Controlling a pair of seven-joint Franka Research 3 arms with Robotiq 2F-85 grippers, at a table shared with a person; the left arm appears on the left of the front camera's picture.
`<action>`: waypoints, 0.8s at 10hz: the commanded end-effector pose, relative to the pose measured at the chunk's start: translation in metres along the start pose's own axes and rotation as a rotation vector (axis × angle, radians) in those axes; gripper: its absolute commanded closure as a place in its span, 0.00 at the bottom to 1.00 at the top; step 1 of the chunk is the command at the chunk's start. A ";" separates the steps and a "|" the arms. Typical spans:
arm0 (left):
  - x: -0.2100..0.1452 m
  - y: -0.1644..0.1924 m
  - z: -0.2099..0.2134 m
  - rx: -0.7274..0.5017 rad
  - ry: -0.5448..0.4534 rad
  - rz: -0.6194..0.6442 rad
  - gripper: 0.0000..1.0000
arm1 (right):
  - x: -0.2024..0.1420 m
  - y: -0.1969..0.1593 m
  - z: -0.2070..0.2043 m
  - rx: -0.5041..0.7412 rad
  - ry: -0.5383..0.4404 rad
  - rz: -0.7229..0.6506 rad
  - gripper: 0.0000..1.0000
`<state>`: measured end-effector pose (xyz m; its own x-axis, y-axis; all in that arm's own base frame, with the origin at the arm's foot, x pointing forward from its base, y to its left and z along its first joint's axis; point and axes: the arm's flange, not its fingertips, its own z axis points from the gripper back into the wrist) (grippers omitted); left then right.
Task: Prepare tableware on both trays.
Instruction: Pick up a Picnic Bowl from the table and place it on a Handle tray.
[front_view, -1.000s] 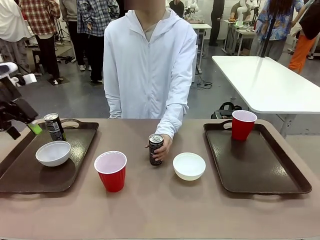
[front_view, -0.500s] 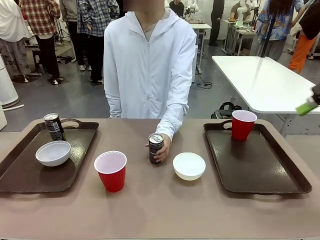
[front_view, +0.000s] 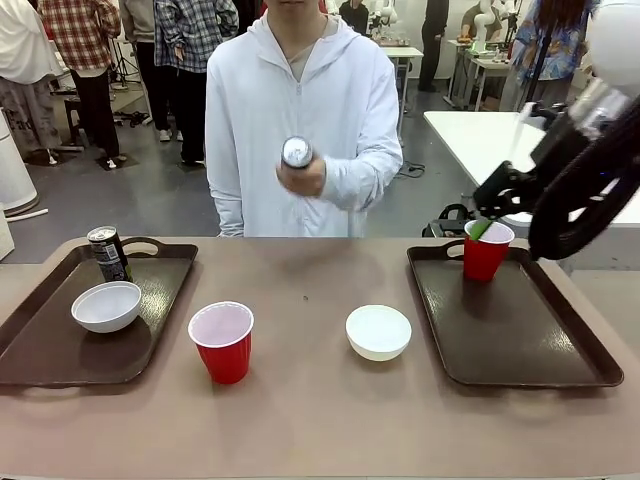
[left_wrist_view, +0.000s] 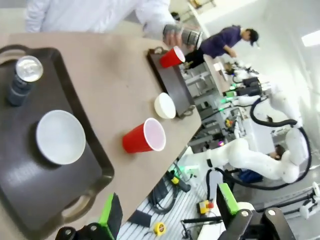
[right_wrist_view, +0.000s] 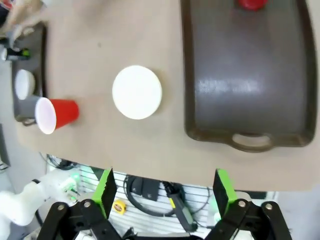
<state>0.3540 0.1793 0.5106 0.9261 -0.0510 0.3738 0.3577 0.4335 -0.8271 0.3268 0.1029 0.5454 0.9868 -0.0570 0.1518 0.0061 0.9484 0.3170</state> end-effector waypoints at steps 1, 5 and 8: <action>0.014 0.011 0.007 -0.032 0.036 0.003 0.00 | -0.002 0.008 0.008 0.146 -0.017 0.049 0.00; 0.015 0.019 -0.001 0.047 0.028 0.152 0.00 | 0.000 0.000 0.000 0.000 0.000 0.000 0.00; 0.013 0.014 -0.002 0.125 -0.031 0.225 0.00 | 0.000 0.000 0.000 0.000 0.000 0.000 0.00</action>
<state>0.3750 0.1975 0.4997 0.9750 0.0452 0.2175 0.1668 0.4975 -0.8513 0.3298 0.1009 0.5479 0.9866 -0.0395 0.1584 -0.0154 0.9434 0.3314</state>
